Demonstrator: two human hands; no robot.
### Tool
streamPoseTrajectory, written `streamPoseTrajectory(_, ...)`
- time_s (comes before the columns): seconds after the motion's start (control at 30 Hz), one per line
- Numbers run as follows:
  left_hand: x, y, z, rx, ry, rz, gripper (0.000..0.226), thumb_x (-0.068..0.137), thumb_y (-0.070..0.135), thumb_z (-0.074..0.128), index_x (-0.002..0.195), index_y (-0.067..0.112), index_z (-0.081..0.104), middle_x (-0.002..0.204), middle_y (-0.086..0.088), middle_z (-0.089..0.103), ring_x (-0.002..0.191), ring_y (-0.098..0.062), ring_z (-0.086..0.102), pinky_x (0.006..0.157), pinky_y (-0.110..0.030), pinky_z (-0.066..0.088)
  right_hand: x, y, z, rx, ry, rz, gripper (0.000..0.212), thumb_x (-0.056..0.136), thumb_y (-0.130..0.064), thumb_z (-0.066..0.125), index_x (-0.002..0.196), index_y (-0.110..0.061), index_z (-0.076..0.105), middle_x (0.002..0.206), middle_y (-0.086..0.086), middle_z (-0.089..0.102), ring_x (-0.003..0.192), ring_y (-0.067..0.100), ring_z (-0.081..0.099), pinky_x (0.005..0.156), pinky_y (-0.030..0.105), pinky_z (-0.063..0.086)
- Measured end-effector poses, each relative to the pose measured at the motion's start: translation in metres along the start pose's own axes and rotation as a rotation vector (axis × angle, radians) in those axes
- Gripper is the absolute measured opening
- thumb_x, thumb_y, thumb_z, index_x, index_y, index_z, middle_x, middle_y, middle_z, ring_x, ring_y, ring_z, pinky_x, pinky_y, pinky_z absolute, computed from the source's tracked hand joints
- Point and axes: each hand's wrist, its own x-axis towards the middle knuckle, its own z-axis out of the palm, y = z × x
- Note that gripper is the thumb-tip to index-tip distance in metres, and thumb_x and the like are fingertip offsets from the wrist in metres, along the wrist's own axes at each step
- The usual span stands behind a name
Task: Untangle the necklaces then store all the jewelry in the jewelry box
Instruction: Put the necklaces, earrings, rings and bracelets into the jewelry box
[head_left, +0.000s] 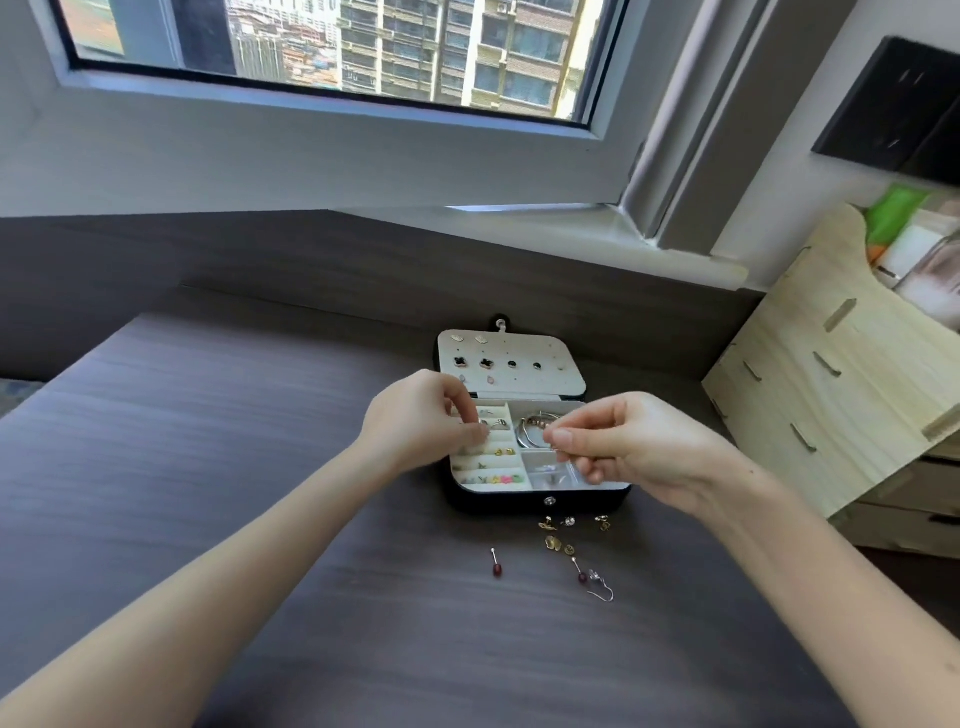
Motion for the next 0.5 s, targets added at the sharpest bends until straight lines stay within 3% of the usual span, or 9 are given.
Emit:
streamPoseTrajectory(0.17, 0.002, 0.004, 0.004, -0.02, 0.01, -0.061, 0.018, 0.069, 0.028, 0.076, 0.066, 0.023, 0.059, 0.064, 0.011, 0.047, 0.059, -0.005, 0.044, 0.052, -0.023, 0.03, -0.012, 0.011, -0.001, 0.213, -0.165, 0.059, 0.016, 0.085, 0.01, 0.055, 0.09, 0.005, 0.069, 0.067, 0.007, 0.061, 0.055, 0.01, 0.054, 0.053, 0.018, 0.049)
streamPoseTrajectory(0.3, -0.005, 0.008, 0.001, -0.099, 0.023, -0.006, 0.016, 0.073, 0.033, 0.076, 0.071, 0.026, 0.062, 0.063, 0.012, 0.045, 0.058, -0.004, 0.042, 0.054, -0.024, 0.03, -0.014, 0.011, 0.002, 0.287, -0.193, 0.064, 0.016, 0.076, 0.0, 0.062, 0.09, 0.003, 0.069, 0.067, 0.007, 0.061, 0.053, 0.008, 0.053, 0.051, 0.017, 0.048)
streamPoseTrajectory(0.5, -0.036, 0.027, -0.003, -0.368, -0.291, 0.236, 0.016, 0.09, 0.03, 0.061, 0.077, 0.022, 0.064, 0.062, 0.014, 0.053, 0.06, -0.001, 0.045, 0.059, -0.018, 0.036, -0.014, 0.004, 0.006, 0.322, -0.226, 0.046, 0.011, 0.07, -0.015, 0.065, 0.069, -0.006, 0.072, 0.062, 0.004, 0.057, 0.044, 0.004, 0.045, 0.043, 0.014, 0.039)
